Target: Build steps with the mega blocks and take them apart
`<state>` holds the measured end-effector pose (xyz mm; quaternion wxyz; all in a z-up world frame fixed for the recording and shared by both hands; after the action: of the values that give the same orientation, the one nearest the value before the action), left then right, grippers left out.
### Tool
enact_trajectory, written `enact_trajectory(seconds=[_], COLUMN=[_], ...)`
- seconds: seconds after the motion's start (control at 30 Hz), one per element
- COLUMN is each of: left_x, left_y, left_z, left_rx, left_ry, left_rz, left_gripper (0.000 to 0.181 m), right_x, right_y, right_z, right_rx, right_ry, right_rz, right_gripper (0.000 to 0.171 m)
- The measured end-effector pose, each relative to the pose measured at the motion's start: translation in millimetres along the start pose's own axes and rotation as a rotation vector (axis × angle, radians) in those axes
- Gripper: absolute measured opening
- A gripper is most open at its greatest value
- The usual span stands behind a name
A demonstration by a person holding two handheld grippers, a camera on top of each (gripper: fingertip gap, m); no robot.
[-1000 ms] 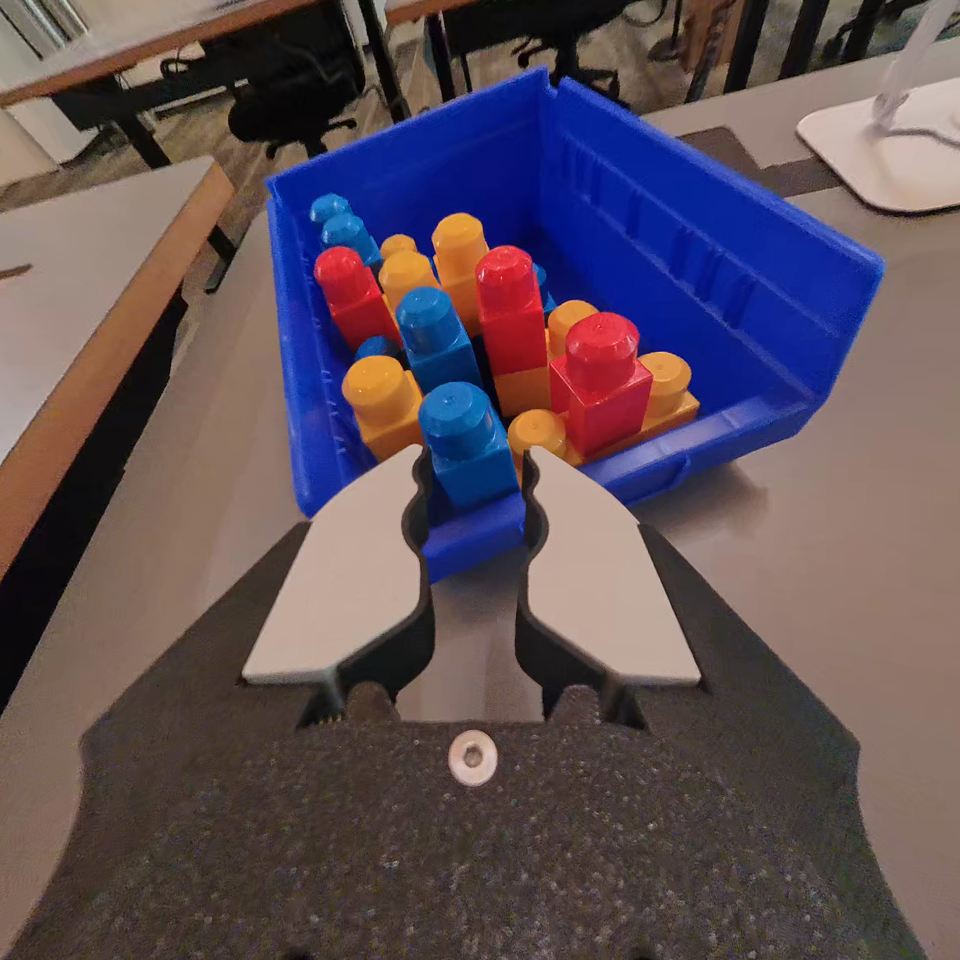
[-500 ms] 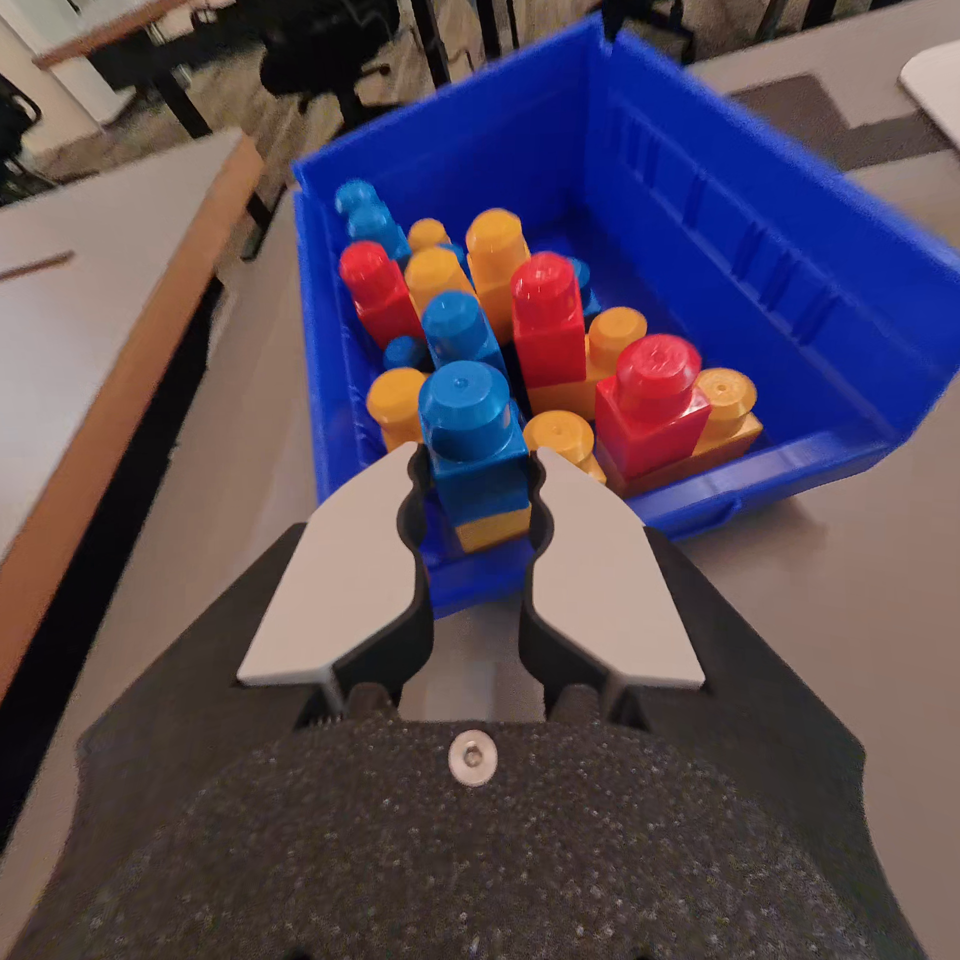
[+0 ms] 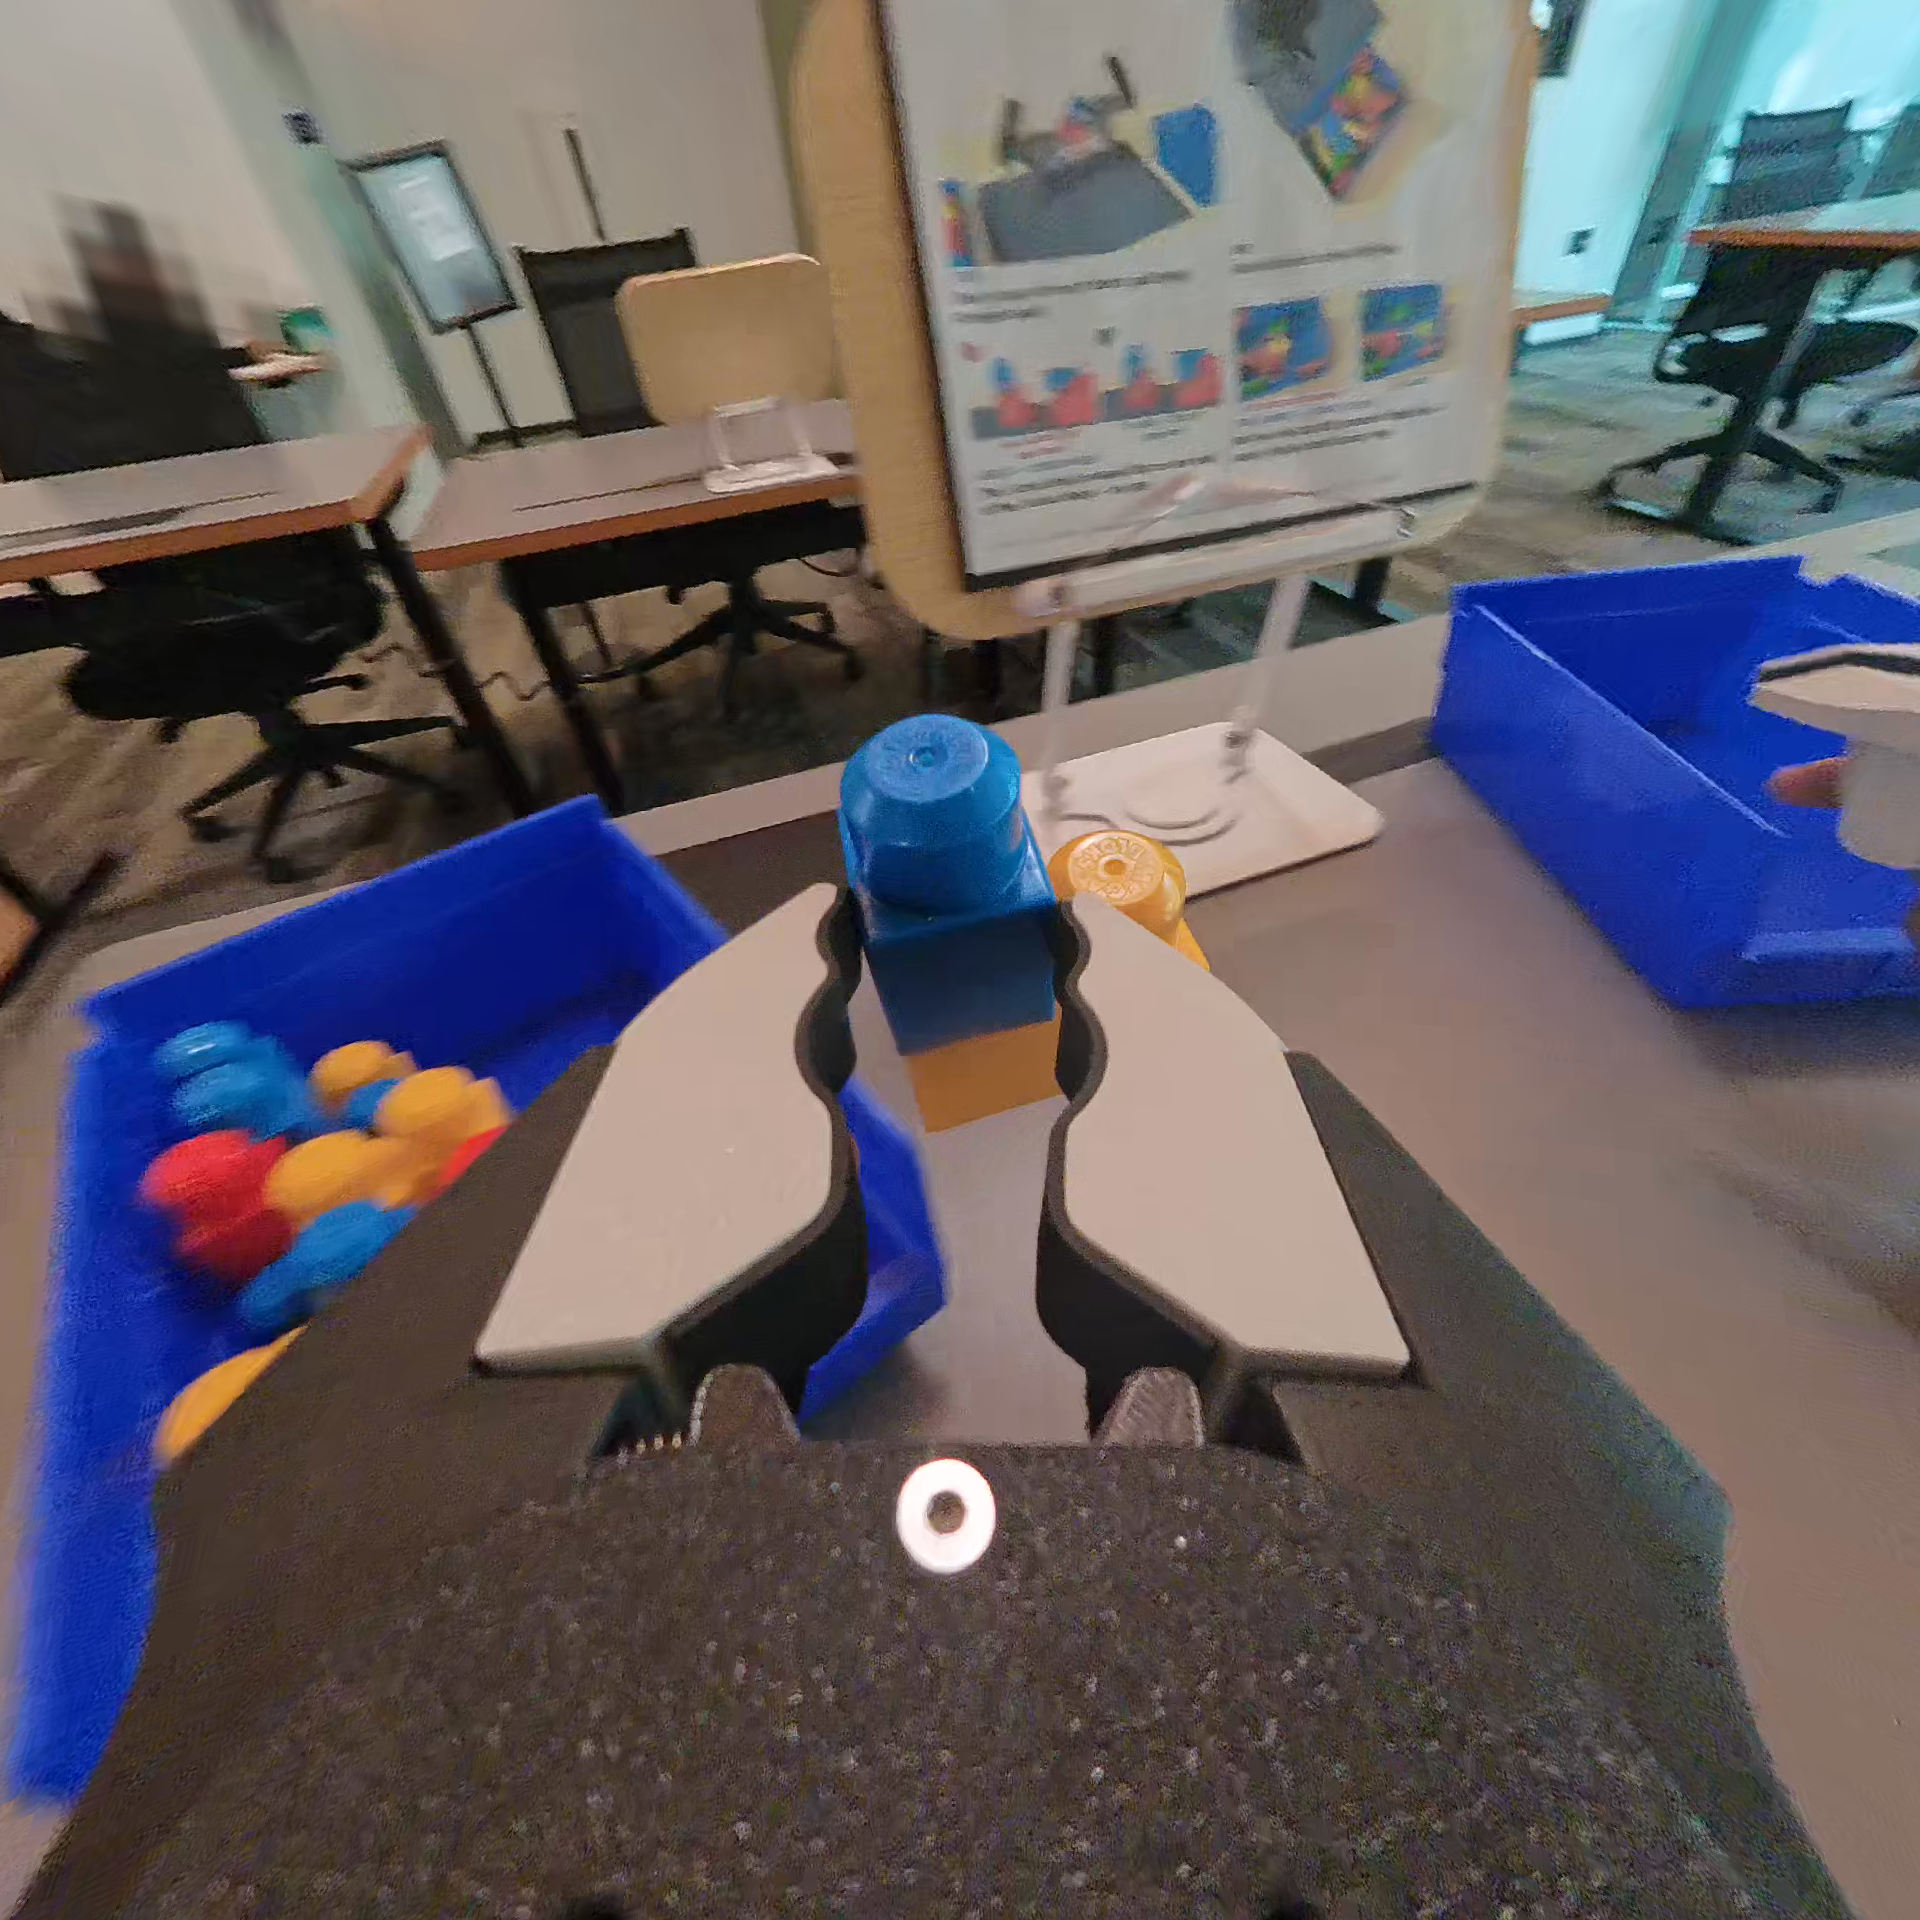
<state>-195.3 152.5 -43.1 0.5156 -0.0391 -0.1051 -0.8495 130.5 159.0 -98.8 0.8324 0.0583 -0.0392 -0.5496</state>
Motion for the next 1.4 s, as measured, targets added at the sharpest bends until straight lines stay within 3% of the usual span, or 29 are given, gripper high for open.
enact_trajectory(seconds=[0.23,0.47,0.63,0.8,1.0,1.23,1.4], left_x=[-73,-85,-82,-74,-79,-80,-80], left_y=[87,103,106,110,89,102,105], left_z=[-76,-153,-157,-155,-159,-172,-182], left_rx=[-0.056,-0.035,-0.052,-0.102,-0.094,-0.108,-0.164], left_ry=[-0.177,-0.377,-0.375,-0.380,-0.383,-0.410,-0.435], left_rz=[-0.167,-0.226,-0.249,-0.396,-0.420,-0.457,-0.460], left_gripper=[0.036,0.036,0.035,0.055,0.063,0.062,0.065], right_x=[-2,-9,-7,-9,-10,-11,-11], right_y=[-5,-20,-34,-47,-53,-58,-78], right_z=[-4,-14,-8,-10,-12,-13,-15], right_rx=[0.034,0.087,0.255,0.326,0.321,0.330,0.304], right_ry=[-0.019,-0.053,-0.040,-0.049,-0.054,-0.054,-0.049], right_rz=[0.019,0.054,0.057,0.093,0.115,0.132,0.257], right_gripper=[0.014,0.014,0.009,0.009,0.009,0.009,0.013])
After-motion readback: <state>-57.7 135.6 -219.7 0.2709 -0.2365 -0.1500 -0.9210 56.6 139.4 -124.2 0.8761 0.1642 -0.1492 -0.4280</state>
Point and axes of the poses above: each gripper's, where its closed fingertips meet, x back along the fingers, z out of its top, y = z × x across the jaws, the point moved 2 cm from there along x, back along the fingers, and after that the axes turned 13 degrees about x, right-handed, at the moved point
